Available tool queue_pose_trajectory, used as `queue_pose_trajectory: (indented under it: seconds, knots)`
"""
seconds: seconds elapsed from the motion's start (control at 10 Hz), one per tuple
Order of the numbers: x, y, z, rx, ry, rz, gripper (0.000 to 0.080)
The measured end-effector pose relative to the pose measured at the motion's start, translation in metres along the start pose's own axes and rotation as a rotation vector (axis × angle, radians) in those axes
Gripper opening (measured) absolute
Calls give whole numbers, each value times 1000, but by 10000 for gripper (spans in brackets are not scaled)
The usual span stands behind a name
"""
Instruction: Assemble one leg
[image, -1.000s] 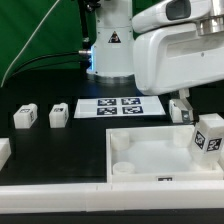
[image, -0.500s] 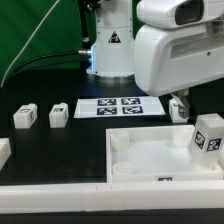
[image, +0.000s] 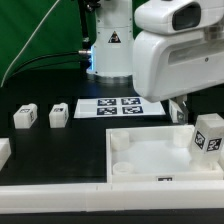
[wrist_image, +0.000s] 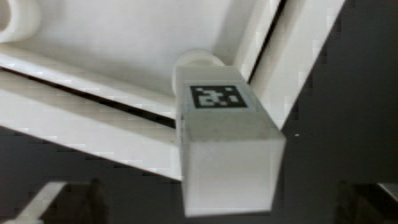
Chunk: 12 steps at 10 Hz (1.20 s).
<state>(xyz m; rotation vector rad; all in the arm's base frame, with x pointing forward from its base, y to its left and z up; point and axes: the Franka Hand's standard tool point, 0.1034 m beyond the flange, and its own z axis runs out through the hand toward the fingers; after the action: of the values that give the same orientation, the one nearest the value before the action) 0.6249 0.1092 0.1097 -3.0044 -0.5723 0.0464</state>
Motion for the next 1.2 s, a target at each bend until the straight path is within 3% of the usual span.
queue_pose_trajectory:
  seconds: [0.6, 0.7, 0.8, 1.0, 1.2]
  knots:
    - [0, 1, 17, 3, 1, 0, 649]
    - [0, 1, 17, 3, 1, -10, 519]
    - [0, 2, 17, 2, 4, -34, 519]
    - [0, 4, 16, 1, 4, -54, 287]
    - [-1, 7, 16, 1, 5, -61, 288]
